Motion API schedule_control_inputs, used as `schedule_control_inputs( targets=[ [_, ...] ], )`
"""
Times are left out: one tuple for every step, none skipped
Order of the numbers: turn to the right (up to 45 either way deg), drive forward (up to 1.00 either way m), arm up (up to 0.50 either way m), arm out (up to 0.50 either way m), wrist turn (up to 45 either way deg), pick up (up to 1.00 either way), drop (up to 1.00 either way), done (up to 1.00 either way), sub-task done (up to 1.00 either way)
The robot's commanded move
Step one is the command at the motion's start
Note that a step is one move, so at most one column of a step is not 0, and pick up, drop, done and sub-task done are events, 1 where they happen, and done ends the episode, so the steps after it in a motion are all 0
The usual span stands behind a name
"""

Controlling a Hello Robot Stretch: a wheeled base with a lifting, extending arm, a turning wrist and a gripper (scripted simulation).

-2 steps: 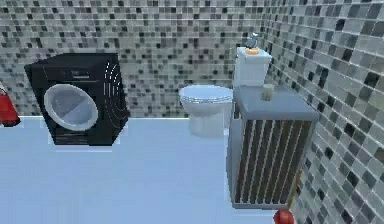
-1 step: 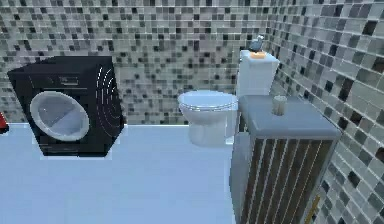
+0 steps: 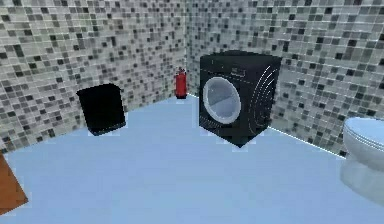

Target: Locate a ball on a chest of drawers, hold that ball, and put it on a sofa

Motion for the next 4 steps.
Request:
schedule_control_inputs(
  targets=[
    [-36.0, 0.0, 0.0, 0.0, 0.0, 0.0, 0.0, 0.0, 0.0],
    [0.0, 0.25, 0.0, 0.0, 0.0, 0.0, 0.0, 0.0, 0.0],
    [-45.0, 0.0, 0.0, 0.0, 0.0, 0.0, 0.0, 0.0, 0.0],
    [-3.0, 0.0, 0.0, 0.0, 0.0, 0.0, 0.0, 0.0, 0.0]
  ],
)
